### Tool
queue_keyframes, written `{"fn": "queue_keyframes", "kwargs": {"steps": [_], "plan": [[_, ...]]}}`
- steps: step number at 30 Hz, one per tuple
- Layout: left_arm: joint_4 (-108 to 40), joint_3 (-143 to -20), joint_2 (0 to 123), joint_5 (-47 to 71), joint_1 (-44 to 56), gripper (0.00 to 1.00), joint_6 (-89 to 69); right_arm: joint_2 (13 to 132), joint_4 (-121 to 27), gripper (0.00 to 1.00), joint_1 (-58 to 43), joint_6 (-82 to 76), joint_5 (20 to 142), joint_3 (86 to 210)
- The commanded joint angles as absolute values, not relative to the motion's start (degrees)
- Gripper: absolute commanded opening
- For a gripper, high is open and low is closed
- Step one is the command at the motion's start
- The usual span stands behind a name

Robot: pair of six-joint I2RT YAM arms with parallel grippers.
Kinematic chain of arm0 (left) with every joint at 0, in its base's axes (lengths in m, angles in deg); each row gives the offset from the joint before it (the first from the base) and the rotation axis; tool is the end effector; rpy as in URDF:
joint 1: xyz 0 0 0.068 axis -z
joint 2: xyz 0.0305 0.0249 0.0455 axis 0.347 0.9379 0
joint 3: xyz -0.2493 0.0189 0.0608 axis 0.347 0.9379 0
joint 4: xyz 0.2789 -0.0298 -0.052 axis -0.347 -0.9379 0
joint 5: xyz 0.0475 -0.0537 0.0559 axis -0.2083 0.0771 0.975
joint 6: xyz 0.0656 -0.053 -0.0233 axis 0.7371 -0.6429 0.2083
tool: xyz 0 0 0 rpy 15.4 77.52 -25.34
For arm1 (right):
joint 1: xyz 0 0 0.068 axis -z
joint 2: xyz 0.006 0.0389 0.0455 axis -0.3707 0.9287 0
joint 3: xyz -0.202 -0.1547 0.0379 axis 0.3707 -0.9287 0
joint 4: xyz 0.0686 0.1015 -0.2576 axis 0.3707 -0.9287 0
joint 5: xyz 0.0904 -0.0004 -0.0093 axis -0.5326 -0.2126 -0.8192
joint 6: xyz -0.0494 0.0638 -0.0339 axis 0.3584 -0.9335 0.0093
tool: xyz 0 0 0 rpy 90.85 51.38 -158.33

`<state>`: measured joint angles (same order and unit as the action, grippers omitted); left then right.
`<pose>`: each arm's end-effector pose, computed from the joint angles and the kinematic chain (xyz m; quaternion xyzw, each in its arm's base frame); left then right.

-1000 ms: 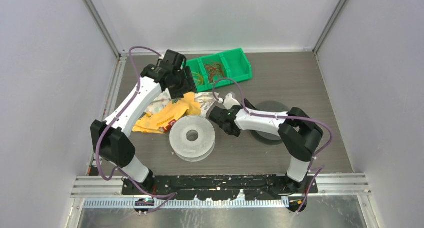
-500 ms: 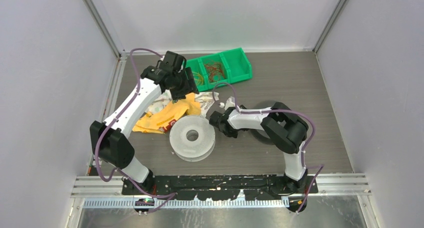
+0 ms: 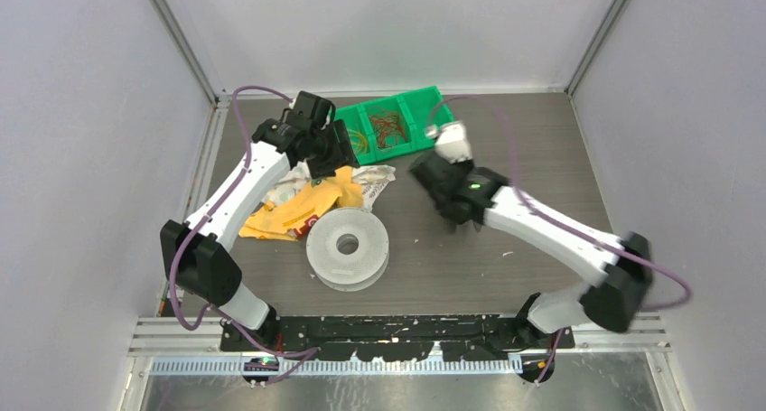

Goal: Wrap the cables
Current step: Pick up the cable reel from the center of the board, then place the cable reel at the center of the board.

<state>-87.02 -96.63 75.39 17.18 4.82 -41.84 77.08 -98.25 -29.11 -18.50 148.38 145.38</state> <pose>0.3438 -0.1658 0.2906 -0.1387 0.9377 -0.1994 0.2486 0.2581 0.2116 0.2567 -0.1066 0.8485 -0.2761 0.4388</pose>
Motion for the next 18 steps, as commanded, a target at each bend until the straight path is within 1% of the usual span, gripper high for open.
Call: {"fn": "queue_keyframes", "kwargs": {"steps": [1,3,5,10,14,18], "plan": [[-85.17,-96.86,72.57,16.76,4.92,0.62,-40.72,59.67,-81.34,0.01,-17.65,-18.74,129.82,138.60],[-85.45,-97.01,72.58,17.12,4.92,0.62,-40.78,53.91,-72.83,0.00,-11.25,-20.88,121.98,132.17],[-85.82,-97.14,72.59,17.17,4.92,0.63,-40.64,51.70,-69.34,0.00,-7.43,-22.92,119.37,129.13],[-85.89,-97.04,72.48,16.98,4.92,0.63,-40.41,52.88,-66.97,0.00,-5.64,-23.25,119.84,126.57],[-85.76,-96.80,72.31,16.68,4.92,0.63,-40.37,53.00,-62.42,0.00,-3.88,-24.35,115.95,122.15],[-85.36,-96.15,72.12,16.34,4.92,0.63,-39.60,54.47,-62.92,0.00,-3.79,-23.46,115.39,121.91]]}}
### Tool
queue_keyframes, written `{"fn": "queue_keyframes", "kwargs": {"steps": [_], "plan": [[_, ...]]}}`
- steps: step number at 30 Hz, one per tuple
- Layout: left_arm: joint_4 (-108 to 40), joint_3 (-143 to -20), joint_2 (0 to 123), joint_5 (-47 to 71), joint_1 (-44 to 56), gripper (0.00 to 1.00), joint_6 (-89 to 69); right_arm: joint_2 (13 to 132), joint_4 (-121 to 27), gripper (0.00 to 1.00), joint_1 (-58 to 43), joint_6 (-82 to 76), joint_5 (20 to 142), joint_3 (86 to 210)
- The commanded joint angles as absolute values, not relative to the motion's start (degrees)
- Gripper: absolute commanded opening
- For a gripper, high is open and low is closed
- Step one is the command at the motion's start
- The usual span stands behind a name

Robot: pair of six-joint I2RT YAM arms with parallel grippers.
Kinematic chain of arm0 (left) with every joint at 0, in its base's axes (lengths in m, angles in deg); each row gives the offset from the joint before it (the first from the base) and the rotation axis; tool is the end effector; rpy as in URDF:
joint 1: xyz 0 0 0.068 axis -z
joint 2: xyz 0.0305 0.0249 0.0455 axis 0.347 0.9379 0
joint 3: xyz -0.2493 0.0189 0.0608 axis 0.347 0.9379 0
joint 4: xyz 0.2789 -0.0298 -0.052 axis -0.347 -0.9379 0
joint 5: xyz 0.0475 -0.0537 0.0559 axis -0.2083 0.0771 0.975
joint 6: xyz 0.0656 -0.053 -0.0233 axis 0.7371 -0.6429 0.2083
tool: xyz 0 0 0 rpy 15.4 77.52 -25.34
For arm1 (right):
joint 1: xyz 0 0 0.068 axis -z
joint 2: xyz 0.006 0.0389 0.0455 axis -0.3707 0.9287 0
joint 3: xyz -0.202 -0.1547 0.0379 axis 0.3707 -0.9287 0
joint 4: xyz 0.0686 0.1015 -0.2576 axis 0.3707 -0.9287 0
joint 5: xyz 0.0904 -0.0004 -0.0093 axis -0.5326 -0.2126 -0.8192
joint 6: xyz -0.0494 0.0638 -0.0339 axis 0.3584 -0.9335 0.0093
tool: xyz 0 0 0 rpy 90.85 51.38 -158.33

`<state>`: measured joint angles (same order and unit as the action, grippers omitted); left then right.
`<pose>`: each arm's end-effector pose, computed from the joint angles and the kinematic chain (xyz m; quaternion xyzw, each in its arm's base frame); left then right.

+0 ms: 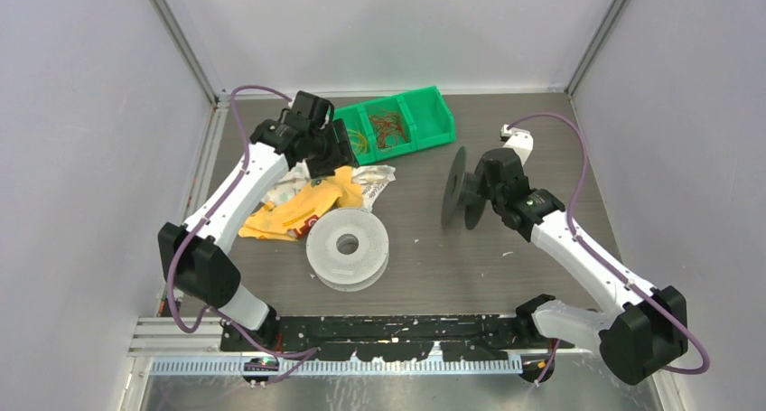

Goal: Wrap the cables
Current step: Place the cable reel at the center of the board.

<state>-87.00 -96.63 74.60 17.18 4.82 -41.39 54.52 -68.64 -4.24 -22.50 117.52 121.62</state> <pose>0.3416 -0.1648 0.2956 -0.1345 0.9360 -0.2021 0.2550 0.2855 0.0982 0.2434 0.1115 0.8656 -0.0055 0.4881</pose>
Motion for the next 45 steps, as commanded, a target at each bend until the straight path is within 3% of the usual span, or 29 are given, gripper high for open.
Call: {"fn": "queue_keyframes", "kwargs": {"steps": [1,4,10,17,33,45], "plan": [[-85.23,-96.01,72.14,16.33,4.92,0.63,-39.47,54.82,-63.11,0.00,-3.74,-23.05,115.11,121.98],[-85.22,-95.82,72.30,16.63,4.92,0.63,-39.36,55.08,-63.96,0.03,-3.80,-22.23,114.83,121.96],[-84.74,-95.57,72.69,15.44,4.92,0.63,-38.88,54.55,-63.97,0.46,-3.85,-21.60,113.54,121.80],[-84.49,-95.54,72.62,15.34,4.92,0.62,-38.92,55.16,-64.21,0.65,-3.76,-21.17,112.44,122.26],[-83.82,-93.55,71.51,15.93,5.01,0.64,-37.91,51.95,-66.24,0.84,-3.85,-20.92,112.44,124.53],[-94.50,-110.19,81.08,33.07,4.94,0.65,-29.59,50.24,-68.54,0.86,-3.84,-21.55,110.25,125.18]]}}
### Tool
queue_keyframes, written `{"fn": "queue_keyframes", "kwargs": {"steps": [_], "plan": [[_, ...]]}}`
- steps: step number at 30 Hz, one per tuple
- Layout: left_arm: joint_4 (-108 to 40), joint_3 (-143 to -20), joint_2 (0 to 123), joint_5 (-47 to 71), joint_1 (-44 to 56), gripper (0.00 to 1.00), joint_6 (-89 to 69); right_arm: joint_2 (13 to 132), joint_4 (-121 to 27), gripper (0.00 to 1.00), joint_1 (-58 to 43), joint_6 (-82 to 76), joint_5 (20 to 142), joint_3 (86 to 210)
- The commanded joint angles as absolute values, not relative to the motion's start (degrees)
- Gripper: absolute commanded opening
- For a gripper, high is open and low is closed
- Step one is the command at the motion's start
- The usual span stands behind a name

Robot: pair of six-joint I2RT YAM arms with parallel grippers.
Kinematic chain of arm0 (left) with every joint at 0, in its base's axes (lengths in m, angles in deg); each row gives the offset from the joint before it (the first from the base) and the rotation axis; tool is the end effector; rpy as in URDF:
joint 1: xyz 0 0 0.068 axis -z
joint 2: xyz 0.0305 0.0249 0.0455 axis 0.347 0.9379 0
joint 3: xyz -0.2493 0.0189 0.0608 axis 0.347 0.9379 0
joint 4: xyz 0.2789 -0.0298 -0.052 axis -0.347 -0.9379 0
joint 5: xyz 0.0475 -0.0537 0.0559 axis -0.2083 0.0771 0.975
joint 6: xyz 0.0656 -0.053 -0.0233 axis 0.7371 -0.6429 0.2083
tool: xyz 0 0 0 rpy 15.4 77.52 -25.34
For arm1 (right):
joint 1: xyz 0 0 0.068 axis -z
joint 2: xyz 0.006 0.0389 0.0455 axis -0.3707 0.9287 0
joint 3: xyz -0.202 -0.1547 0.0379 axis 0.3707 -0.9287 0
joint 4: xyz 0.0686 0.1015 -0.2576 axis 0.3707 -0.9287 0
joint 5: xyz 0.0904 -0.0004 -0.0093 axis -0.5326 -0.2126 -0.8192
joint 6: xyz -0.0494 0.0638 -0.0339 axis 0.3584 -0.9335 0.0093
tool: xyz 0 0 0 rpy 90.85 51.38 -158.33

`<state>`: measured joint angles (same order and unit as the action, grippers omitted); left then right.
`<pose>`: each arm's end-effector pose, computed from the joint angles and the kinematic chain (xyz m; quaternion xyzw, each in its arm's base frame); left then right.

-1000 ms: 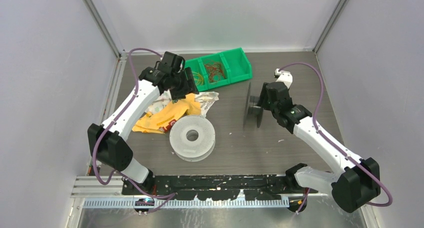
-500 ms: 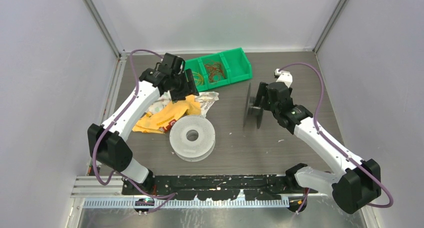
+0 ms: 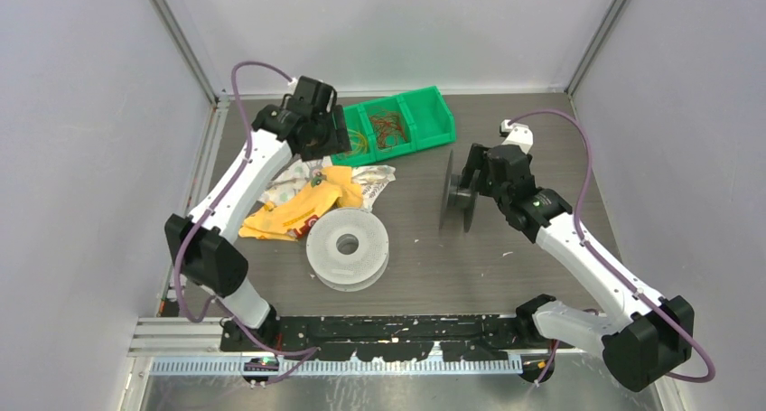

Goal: Wrap the cables
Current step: Place the cable reel at the center of the board, then pick up the cable from the storage box.

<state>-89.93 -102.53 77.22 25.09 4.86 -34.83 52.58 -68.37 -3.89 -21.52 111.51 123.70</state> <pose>0.3537 -0.1589 0.3117 -0.1026 0.9386 -0.1325 0.3016 0.2841 0.1037 0.2658 0.0902 0.8593 0.0493 0.5010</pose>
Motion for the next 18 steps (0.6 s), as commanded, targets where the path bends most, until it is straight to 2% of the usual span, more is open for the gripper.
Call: {"fn": "queue_keyframes", "kwargs": {"steps": [1,10,14,18], "plan": [[-94.76,-111.71,82.50,34.76,4.86,0.65,-29.00,49.79,-68.73,0.86,-3.86,-21.83,109.76,125.54],[-97.27,-130.46,101.88,50.34,4.48,0.58,-27.80,45.57,-75.07,0.86,-3.87,-20.03,113.11,132.50],[-100.12,-139.26,111.05,49.77,4.85,0.56,-28.92,44.02,-76.28,0.87,-3.86,-18.97,113.67,133.60],[-98.43,-139.66,114.38,51.49,5.10,0.51,-33.19,43.96,-76.93,0.87,-3.88,-18.14,113.79,133.96]]}}
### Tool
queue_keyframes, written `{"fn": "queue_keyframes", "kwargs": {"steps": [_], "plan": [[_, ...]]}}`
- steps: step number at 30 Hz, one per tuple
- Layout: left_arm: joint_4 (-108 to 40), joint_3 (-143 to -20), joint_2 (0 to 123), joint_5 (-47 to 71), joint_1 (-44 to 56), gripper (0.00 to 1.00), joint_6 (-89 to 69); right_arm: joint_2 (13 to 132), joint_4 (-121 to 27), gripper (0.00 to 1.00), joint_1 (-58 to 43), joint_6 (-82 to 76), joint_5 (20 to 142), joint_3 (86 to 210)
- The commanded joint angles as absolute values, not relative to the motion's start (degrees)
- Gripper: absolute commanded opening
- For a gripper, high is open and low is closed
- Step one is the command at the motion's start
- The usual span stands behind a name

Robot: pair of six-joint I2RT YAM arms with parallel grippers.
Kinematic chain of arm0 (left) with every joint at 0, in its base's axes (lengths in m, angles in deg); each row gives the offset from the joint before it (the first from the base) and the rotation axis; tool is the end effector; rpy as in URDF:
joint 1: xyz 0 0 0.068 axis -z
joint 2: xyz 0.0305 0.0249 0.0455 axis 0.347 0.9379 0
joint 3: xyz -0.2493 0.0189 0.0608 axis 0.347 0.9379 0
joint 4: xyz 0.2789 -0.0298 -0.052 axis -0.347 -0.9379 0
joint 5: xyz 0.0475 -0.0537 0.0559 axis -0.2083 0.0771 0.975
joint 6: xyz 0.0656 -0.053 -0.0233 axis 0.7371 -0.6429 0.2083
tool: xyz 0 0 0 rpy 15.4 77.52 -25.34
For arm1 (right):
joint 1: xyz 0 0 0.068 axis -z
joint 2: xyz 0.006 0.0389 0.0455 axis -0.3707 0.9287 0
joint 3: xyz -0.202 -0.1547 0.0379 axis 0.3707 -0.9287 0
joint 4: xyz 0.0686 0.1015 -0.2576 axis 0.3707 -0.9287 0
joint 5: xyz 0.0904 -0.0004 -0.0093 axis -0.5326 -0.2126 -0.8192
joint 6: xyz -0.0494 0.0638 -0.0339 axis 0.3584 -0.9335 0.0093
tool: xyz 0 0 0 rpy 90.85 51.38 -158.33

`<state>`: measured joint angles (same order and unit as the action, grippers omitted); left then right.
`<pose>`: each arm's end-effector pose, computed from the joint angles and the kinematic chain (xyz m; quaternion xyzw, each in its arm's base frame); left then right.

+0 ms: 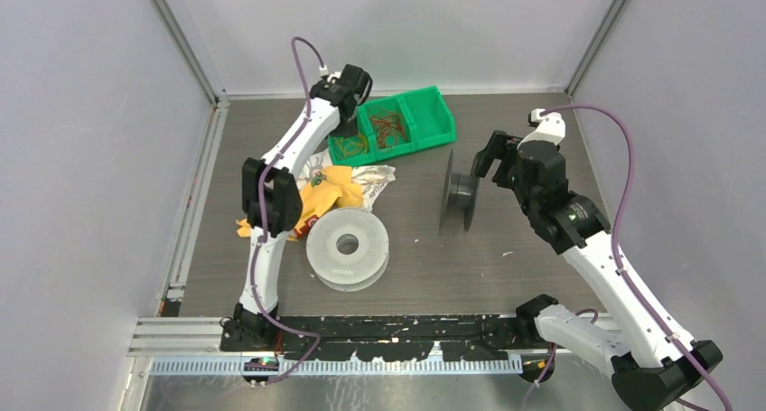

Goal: Wrap the cables
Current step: Pick up the cable from the storage box.

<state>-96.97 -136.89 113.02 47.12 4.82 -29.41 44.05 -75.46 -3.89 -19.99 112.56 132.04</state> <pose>0.4772 -0.1851 0.2490 -0.1041 0.9363 0.0815 0.3253 0.2526 0.0871 0.3478 0.0987 0.8158 0.0731 0.5652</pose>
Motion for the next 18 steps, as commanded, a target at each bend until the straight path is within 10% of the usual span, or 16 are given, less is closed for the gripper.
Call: {"fn": "queue_keyframes", "kwargs": {"steps": [1,18], "plan": [[-97.90,-139.82,115.25,51.76,5.10,0.51,-34.19,44.09,-77.04,0.87,-3.87,-17.90,113.59,134.02],[-93.85,-143.50,122.75,55.12,7.03,0.42,-38.24,45.94,-77.05,0.87,-3.82,-17.40,113.16,132.03]]}}
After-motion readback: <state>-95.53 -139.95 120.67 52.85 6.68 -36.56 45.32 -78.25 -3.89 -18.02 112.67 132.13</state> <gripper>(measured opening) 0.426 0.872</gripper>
